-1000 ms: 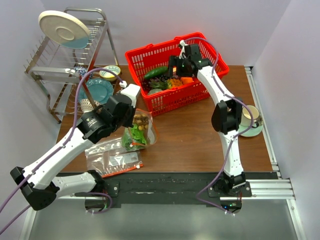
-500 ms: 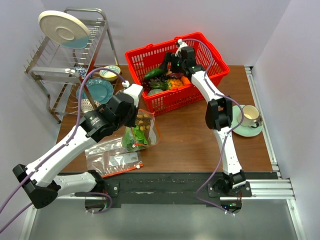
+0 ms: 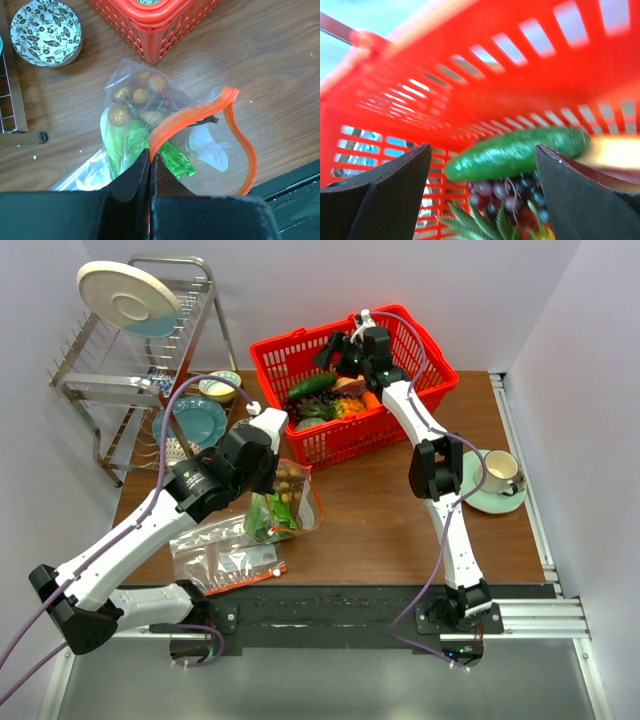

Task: Place the food in the zip-top bag and seal the zipper
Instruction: Move the bin to the center of the board.

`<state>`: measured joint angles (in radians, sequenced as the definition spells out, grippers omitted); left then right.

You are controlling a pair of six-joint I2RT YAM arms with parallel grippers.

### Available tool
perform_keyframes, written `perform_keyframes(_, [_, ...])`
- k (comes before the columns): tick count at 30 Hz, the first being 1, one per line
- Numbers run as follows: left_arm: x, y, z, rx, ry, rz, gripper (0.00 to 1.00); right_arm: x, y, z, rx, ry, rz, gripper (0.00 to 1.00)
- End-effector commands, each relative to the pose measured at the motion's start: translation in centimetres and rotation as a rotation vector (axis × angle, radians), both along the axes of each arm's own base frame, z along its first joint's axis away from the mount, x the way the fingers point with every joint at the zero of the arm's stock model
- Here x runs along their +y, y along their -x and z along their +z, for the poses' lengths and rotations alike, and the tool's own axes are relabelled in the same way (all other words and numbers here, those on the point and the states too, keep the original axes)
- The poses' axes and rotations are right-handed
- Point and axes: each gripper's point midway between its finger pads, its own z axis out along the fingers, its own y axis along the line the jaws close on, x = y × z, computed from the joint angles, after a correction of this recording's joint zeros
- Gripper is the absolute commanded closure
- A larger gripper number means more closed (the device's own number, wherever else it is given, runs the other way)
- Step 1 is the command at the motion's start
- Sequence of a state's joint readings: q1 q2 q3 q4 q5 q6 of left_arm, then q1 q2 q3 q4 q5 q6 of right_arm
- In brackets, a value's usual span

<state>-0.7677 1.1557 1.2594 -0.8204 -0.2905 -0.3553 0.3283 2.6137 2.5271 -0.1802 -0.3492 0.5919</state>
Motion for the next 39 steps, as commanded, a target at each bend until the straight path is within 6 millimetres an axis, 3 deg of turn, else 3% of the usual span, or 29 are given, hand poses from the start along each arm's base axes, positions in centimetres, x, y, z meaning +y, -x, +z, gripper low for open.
perform_keyframes(1, [-0.8, -0.7, 1.9, -0.047, 0.067, 0.005, 1.0, -3.9, 1.0, -5.3, 0.196, 0.132, -0.096, 0.15])
perform_keyframes(2, [-0.8, -0.7, 2.0, -0.048, 0.071, 0.005, 1.0, -4.6, 1.5, -6.0, 0.208, 0.183, -0.101, 0.17])
perform_keyframes(3, [-0.8, -0.6, 2.0, -0.048, 0.073, 0.003, 1.0, -5.2, 2.1, -4.8, 0.208, 0.211, -0.115, 0.17])
perform_keyframes(5, [-0.8, -0.5, 2.2, -0.051, 0.083, 0.001, 1.0, -7.2, 3.4, -5.8, 0.25, 0.32, -0.147, 0.18])
perform_keyframes(9, [-0.8, -0.2, 2.3, -0.051, 0.098, -0.005, 1.0, -9.9, 6.1, -4.7, 0.298, 0.467, -0.176, 0.17])
perform_keyframes(10, [-0.8, -0.2, 2.3, -0.051, 0.1, -0.007, 1.0, -10.5, 7.2, -3.4, 0.306, 0.489, -0.177, 0.17])
perform_keyframes(11, [-0.8, 0.0, 2.4, -0.053, 0.107, -0.008, 1.0, -11.2, 7.8, -3.9, 0.322, 0.524, -0.183, 0.17])
perform_keyframes(17, [-0.7, 0.5, 2.8, -0.057, 0.138, -0.011, 1.0, -13.4, 11.5, -0.2, 0.289, 0.621, -0.218, 0.17])
perform_keyframes(20, [-0.5, 0.9, 2.8, -0.057, 0.151, -0.012, 1.0, -14.1, 13.6, 0.4, 0.299, 0.719, -0.223, 0.16])
perform_keyframes(28, [-0.5, 1.4, 3.0, -0.058, 0.174, -0.021, 1.0, -17.5, 16.6, 0.6, 0.32, 0.903, -0.292, 0.13])
perform_keyframes(33, [-0.6, 1.7, 3.4, -0.061, 0.188, -0.037, 1.0, -18.4, 18.1, 0.5, 0.378, 0.987, -0.251, 0.24])
perform_keyframes(39, [-0.8, 1.6, 3.7, -0.068, 0.181, -0.054, 1.0, -19.1, 22.4, 0.5, 0.415, 1.013, -0.215, 0.26])
